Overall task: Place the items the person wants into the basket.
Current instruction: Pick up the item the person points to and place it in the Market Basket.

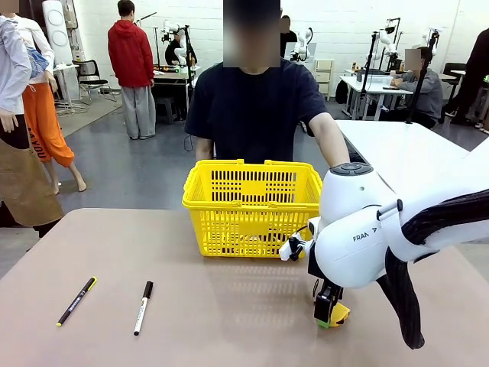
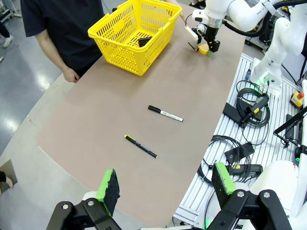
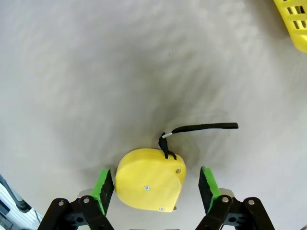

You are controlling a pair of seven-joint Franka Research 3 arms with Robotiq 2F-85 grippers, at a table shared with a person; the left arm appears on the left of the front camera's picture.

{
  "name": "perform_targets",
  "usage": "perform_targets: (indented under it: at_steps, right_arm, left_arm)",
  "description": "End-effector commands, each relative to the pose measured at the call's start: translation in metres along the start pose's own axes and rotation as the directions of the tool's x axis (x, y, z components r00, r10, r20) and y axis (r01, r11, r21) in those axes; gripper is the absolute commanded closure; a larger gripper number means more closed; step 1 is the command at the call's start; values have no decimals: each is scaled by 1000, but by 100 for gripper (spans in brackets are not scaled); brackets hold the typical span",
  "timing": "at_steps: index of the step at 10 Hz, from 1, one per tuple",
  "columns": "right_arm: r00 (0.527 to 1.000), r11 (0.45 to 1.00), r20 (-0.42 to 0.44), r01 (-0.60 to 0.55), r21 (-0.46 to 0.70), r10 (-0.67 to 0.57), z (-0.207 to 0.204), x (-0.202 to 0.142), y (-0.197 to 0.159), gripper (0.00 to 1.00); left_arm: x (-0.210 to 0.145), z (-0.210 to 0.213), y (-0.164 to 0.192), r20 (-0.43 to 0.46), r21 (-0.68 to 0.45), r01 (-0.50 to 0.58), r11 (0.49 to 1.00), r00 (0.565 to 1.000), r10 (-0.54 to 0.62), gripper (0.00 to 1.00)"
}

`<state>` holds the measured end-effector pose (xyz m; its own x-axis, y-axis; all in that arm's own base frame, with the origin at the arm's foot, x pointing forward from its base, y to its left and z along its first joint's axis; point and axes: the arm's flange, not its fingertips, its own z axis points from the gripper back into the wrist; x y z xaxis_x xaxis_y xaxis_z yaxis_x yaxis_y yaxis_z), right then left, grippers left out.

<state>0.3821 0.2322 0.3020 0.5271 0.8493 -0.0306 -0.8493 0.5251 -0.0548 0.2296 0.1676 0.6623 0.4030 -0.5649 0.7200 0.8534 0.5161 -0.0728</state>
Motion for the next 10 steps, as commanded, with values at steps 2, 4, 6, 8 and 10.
perform_targets:
  at_steps: [2, 4, 6, 8, 10]
  right_arm:
    - [1000, 998, -2, -17, -52, 17, -3, 7, -4, 66]
    - [1000, 999, 4, -10, -53, 10, -2, 3, -5, 100]
    - [1000, 999, 9, -6, -44, 7, 0, 4, -4, 100]
    - [997, 998, 49, 62, -20, -61, 51, -7, 11, 94]
    - [979, 985, 120, 168, -43, -162, 152, -35, 36, 94]
  left_arm:
    - [-1, 1, -1, 17, -8, 22, 1000, 1000, -22, 0]
    - [-1, 1, -1, 17, -8, 22, 1000, 1000, -22, 0]
    - [-1, 1, -1, 17, -8, 22, 1000, 1000, -22, 0]
    - [-1, 1, -1, 17, -8, 22, 1000, 1000, -22, 0]
    - [-1, 1, -1, 17, -8, 22, 1000, 1000, -22, 0]
